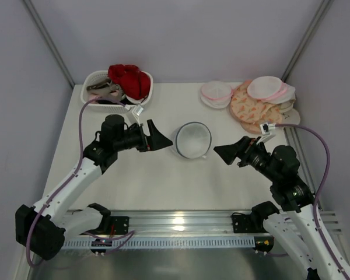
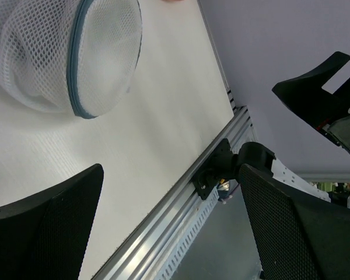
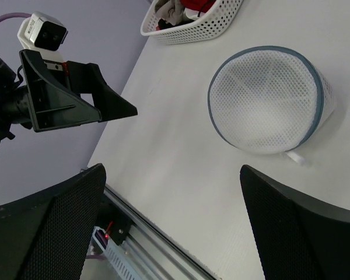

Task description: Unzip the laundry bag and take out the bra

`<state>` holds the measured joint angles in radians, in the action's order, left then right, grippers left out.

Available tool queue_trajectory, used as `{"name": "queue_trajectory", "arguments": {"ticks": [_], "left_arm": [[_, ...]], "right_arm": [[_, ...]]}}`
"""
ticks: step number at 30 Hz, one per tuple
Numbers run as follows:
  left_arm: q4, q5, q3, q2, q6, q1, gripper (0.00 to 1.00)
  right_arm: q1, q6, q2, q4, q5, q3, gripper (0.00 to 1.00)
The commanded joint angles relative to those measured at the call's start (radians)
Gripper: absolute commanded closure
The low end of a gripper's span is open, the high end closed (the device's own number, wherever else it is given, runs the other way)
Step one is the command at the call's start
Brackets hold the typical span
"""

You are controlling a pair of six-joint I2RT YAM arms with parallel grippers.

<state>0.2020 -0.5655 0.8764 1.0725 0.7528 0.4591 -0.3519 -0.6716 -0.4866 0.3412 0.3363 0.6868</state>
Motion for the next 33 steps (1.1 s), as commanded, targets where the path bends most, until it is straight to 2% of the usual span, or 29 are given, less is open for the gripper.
{"name": "queue_trajectory", "arguments": {"ticks": [1,4,7,12,15,19,26,31,32,33], "left_arm": [[-0.065,0.065,-0.033,-0.036,0.013,0.033,0.0],[-0.139,0.096,-0.092,-0.02,0.049,0.067,0.01],[-0.255,0.228,-0.167,0.013,0.086,0.124,0.01],[-0.553,0.49,-0.287,0.098,0.181,0.208,0.01],[-0.634,0.628,-0.28,0.196,0.181,0.291,0.01],[-0.74,0.717,-0.226,0.378,0.178,0.375,0.01],[-0.745,0.864,-0.109,0.562,0.198,0.451,0.01],[-0.701,1.004,-0.068,0.601,0.172,0.454,0.01],[-0.678,1.018,-0.06,0.606,0.163,0.454,0.03],[-0.673,1.026,-0.051,0.612,0.158,0.454,0.17]], "right_arm": [[-0.006,0.063,0.048,-0.036,0.012,0.004,0.01],[-0.006,0.084,0.083,-0.041,-0.02,-0.029,0.0],[-0.006,0.101,0.077,-0.005,-0.045,-0.029,0.0],[-0.004,0.11,0.054,0.035,-0.051,-0.029,0.0],[-0.006,0.112,0.054,0.038,-0.052,-0.03,0.0],[-0.005,0.112,0.063,0.041,-0.052,-0.029,0.01],[-0.006,0.133,0.108,0.102,-0.072,-0.018,0.01],[-0.006,0.148,0.138,0.143,-0.095,-0.001,0.01],[-0.006,0.149,0.143,0.148,-0.098,-0.001,0.01],[-0.006,0.15,0.149,0.15,-0.099,0.0,0.01]]}}
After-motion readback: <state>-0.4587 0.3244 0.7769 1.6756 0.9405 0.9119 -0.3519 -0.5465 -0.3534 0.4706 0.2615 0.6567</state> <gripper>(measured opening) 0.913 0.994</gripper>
